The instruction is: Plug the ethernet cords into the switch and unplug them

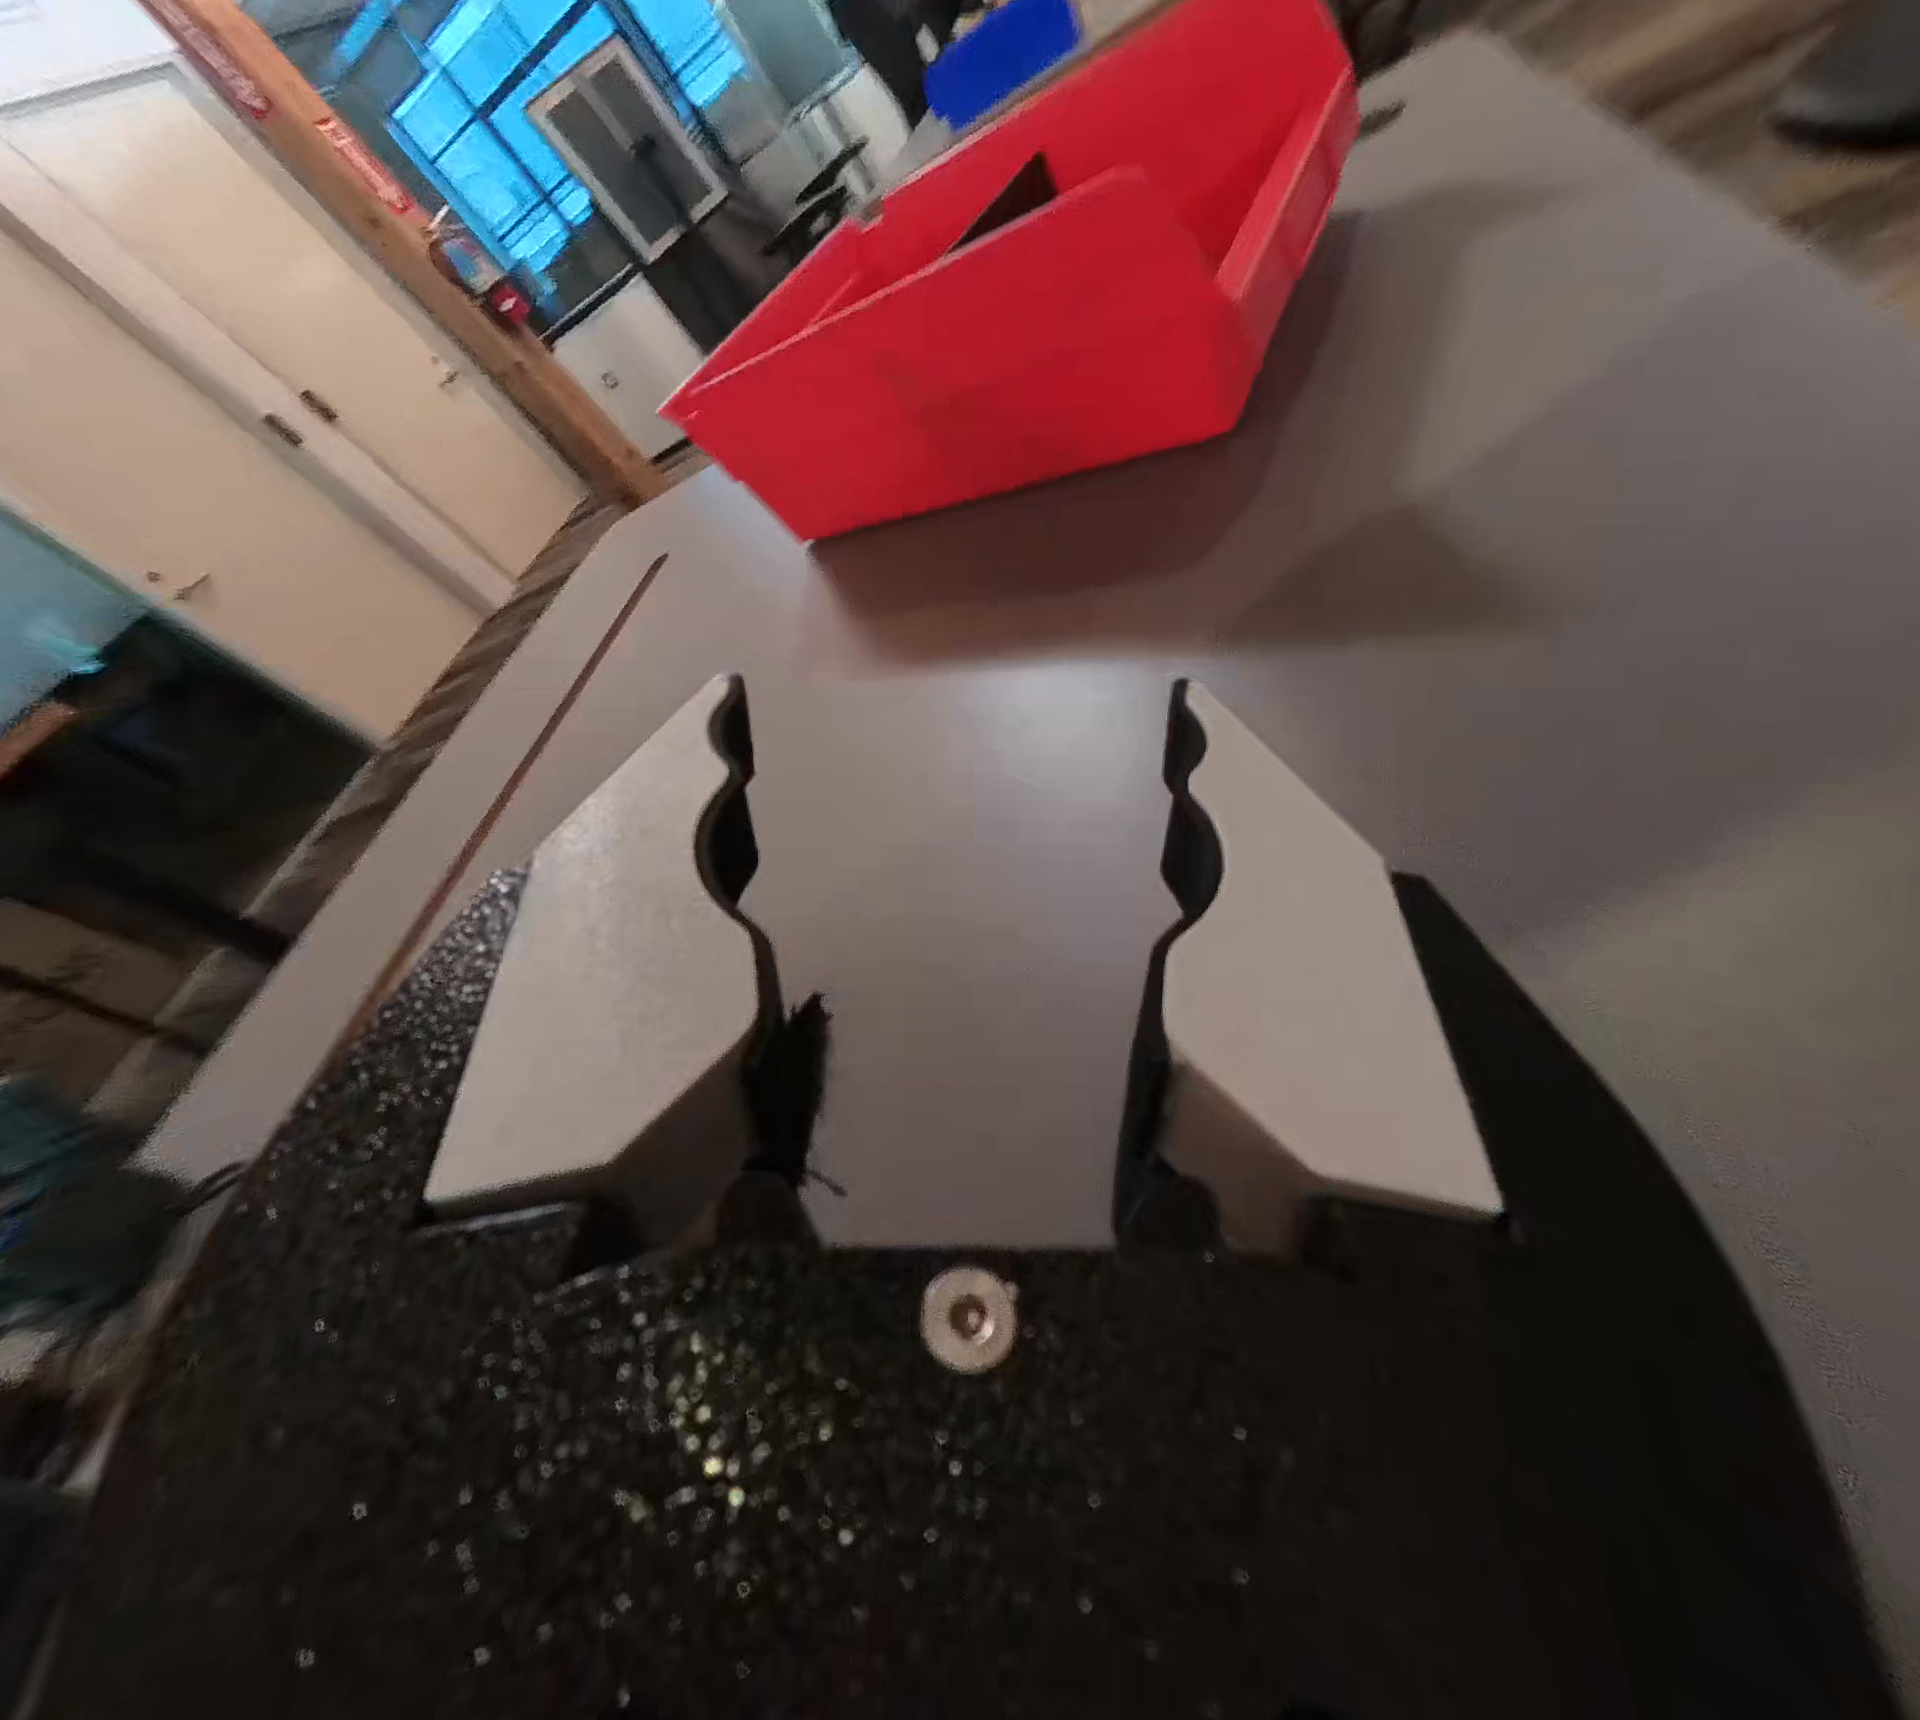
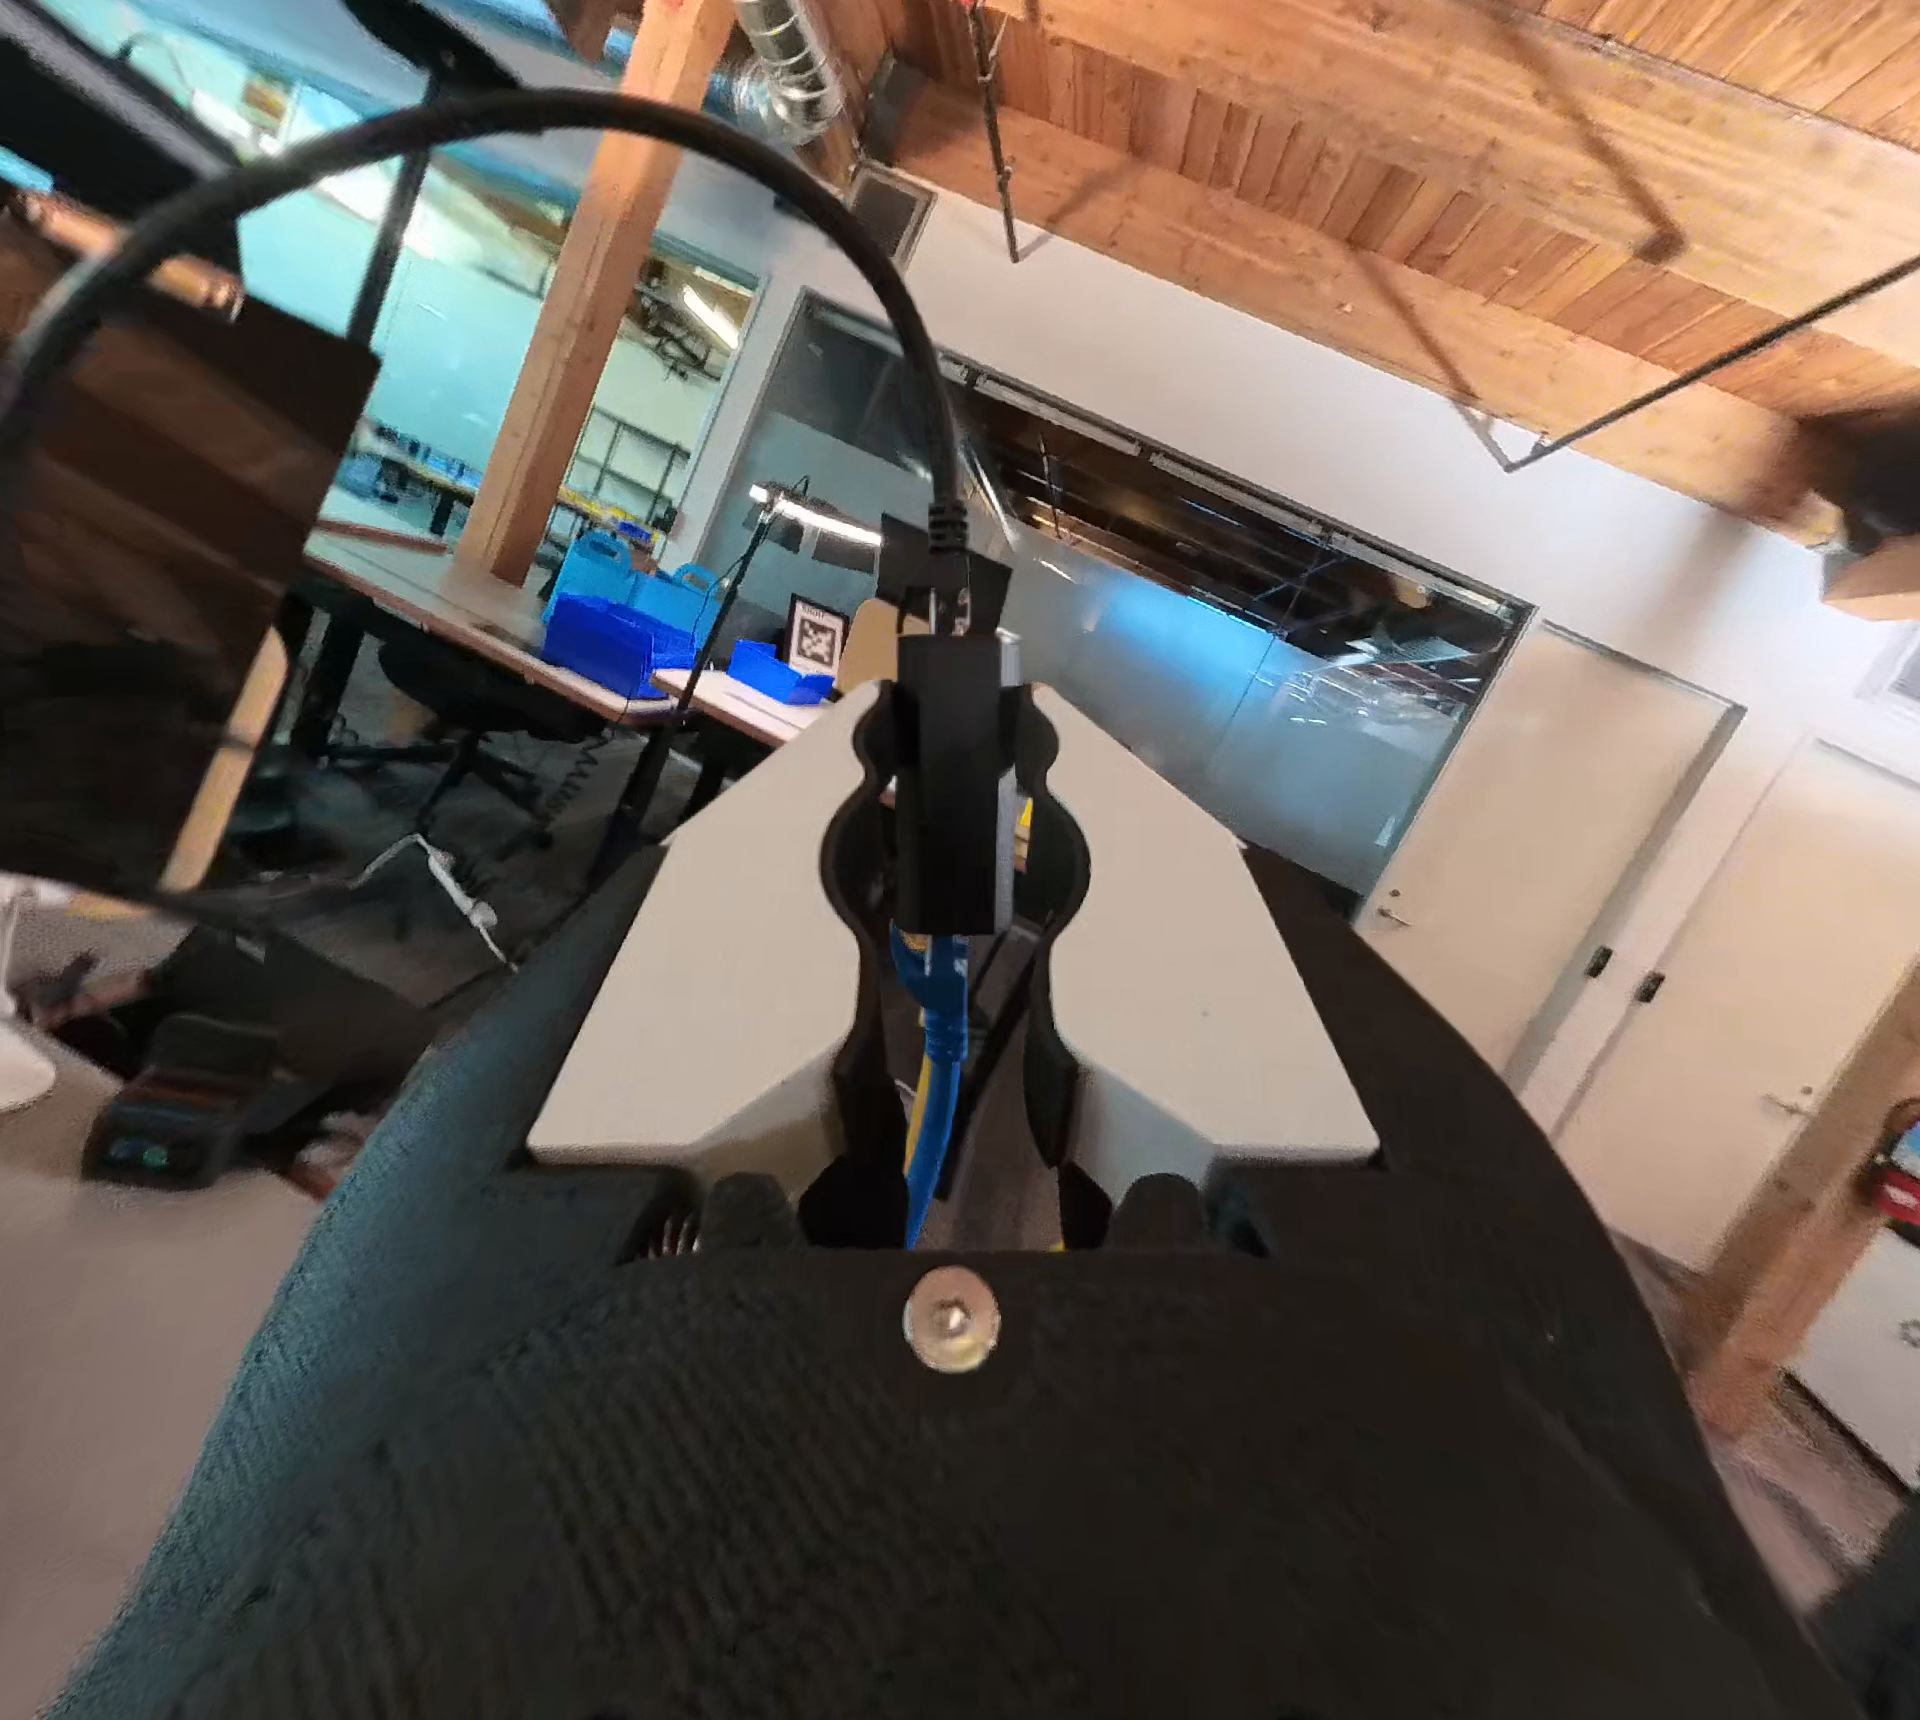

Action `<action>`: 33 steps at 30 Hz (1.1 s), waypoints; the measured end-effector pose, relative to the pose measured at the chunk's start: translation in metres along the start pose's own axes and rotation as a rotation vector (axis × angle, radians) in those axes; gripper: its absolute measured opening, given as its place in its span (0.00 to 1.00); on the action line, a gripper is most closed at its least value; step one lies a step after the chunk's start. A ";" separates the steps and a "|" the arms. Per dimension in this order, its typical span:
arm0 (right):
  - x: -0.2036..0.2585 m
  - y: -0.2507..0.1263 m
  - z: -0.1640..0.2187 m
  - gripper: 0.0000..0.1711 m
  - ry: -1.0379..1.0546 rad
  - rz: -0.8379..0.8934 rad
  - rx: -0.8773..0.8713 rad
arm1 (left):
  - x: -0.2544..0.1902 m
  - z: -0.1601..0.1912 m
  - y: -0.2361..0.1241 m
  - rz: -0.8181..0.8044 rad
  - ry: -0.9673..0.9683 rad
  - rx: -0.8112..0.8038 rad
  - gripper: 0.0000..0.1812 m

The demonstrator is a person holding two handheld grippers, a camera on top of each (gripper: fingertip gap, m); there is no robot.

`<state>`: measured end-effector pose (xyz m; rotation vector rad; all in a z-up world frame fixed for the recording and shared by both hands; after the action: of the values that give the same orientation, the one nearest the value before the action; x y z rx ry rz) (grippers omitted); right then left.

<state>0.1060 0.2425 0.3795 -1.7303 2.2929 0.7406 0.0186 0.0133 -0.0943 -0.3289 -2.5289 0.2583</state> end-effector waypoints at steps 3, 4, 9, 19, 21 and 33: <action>-0.024 -0.004 -0.008 0.12 0.065 0.045 -0.026 | 0.003 0.007 0.002 -0.064 0.076 0.058 0.43; -0.031 -0.006 -0.009 0.12 0.077 0.059 -0.030 | 0.004 0.007 0.002 -0.072 0.072 0.058 0.43; -0.055 -0.004 0.015 0.12 0.099 0.081 0.056 | 0.010 0.010 0.001 -0.082 0.004 0.054 0.43; -0.053 0.008 0.093 0.12 0.214 -0.082 0.134 | 0.013 0.018 0.002 -0.076 -0.046 0.077 0.42; -0.051 0.009 0.096 0.12 0.234 -0.128 0.104 | 0.015 0.020 0.001 -0.082 -0.059 0.080 0.42; -0.038 0.012 0.117 0.12 0.281 -0.204 -0.293 | 0.019 0.027 -0.001 -0.083 -0.108 0.086 0.41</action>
<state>0.0887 0.3337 0.2977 -2.2924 2.2129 0.8761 -0.0116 0.0144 -0.1061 -0.1806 -2.6205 0.3603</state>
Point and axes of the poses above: each gripper's, where its closed fingertips meet, y out along the fingers, z out of its underside, x = y × z across the jaws, the point moved 3 cm from there along -y, back along the fingers, and after that the axes turned 6 degrees about x, right-handed, at the moved point
